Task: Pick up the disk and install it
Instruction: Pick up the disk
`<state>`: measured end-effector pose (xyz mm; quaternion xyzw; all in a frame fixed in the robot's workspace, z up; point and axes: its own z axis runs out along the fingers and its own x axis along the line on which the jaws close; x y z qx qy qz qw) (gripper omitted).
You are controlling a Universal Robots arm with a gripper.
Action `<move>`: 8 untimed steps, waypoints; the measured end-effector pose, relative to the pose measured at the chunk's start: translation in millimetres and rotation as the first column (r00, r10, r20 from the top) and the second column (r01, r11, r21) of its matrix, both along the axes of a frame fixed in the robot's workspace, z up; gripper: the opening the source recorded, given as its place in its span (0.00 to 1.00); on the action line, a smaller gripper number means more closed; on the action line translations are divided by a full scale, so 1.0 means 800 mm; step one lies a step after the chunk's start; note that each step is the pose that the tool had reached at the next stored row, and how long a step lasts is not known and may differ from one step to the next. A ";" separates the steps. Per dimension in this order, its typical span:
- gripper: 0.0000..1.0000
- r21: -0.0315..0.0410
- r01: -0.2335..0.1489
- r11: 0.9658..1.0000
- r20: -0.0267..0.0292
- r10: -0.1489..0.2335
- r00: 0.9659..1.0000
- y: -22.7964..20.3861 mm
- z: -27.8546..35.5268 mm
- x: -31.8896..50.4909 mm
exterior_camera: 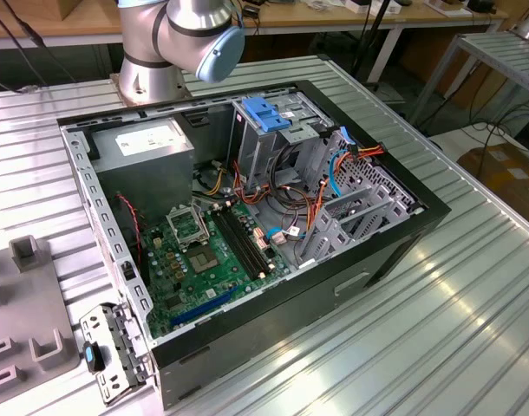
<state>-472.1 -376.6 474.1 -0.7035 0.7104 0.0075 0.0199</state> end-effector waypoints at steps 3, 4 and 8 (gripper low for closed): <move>0.37 0.000 0.000 1.000 0.000 0.000 1.000 0.0000 0.0061 0.000; 0.37 0.000 0.000 1.000 0.000 0.000 1.000 0.0000 0.0074 0.000; 0.37 0.000 0.000 1.000 0.000 0.000 1.000 0.0000 0.0077 0.000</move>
